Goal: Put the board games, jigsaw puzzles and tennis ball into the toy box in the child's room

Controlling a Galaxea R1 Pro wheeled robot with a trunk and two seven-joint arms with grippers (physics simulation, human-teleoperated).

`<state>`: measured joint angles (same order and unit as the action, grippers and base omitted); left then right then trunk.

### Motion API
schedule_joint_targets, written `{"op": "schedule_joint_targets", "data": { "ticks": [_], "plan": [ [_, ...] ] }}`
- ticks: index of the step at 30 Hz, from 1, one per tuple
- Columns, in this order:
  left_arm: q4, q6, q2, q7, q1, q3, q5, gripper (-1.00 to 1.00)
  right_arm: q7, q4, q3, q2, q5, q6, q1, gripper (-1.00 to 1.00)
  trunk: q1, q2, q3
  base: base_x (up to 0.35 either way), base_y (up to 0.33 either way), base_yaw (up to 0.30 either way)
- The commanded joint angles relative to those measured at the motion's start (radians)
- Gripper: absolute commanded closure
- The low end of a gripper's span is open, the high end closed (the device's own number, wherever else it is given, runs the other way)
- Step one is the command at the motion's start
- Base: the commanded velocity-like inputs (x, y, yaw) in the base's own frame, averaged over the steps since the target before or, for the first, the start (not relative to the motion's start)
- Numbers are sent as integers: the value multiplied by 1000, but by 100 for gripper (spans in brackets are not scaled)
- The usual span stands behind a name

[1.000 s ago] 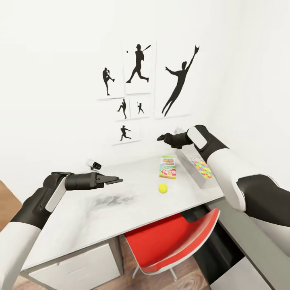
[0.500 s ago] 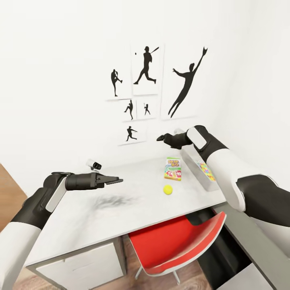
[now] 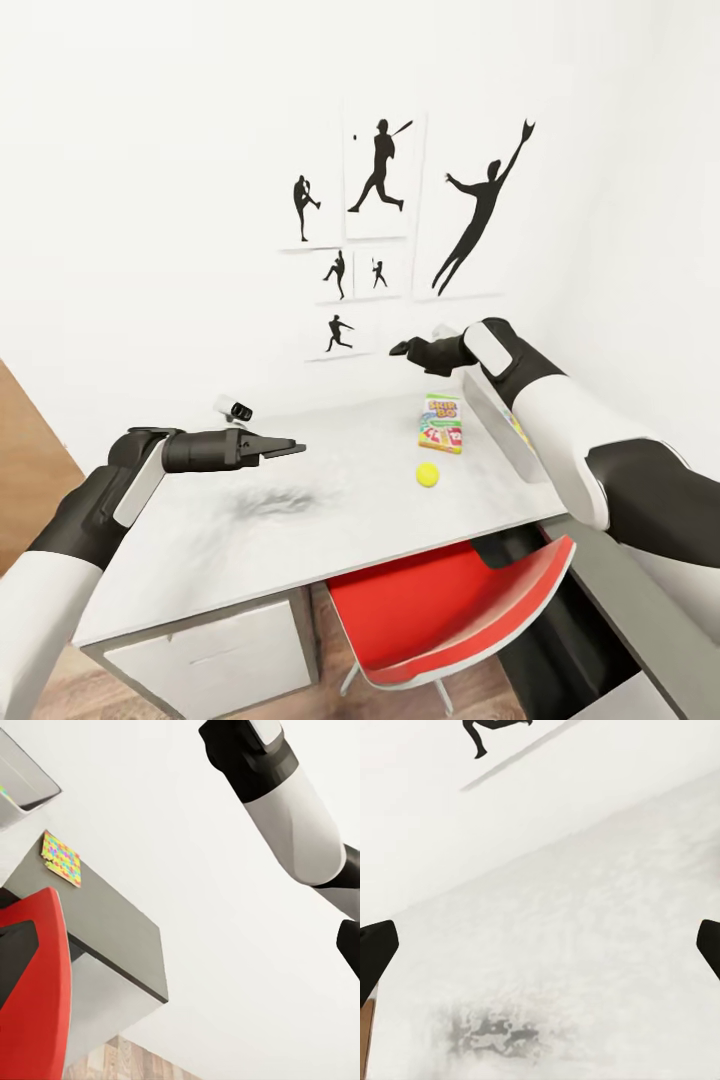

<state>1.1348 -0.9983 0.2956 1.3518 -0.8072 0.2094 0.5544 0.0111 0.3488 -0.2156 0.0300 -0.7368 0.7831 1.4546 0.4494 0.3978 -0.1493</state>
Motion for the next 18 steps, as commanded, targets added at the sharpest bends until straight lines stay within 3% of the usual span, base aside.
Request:
{"op": "schedule_joint_targets", "data": {
  "ticks": [1, 8, 18],
  "plan": [
    [0, -9, 1, 1, -1, 3, 4, -100, 1, 0, -5, 0, 0, 1, 1, -100, 1, 2, -2, 0, -4, 78],
    [-1, -9, 0, -23, -1, 4, 6, -100, 1, 1, -5, -1, 0, -24, -3, -100, 1, 2, 2, 0, -2, 100],
    [-1, -9, 0, -41, -1, 3, 7, -100, 1, 1, -5, -2, -1, -29, -5, -100, 1, 2, 2, 0, 0, 7]
  ]
}}
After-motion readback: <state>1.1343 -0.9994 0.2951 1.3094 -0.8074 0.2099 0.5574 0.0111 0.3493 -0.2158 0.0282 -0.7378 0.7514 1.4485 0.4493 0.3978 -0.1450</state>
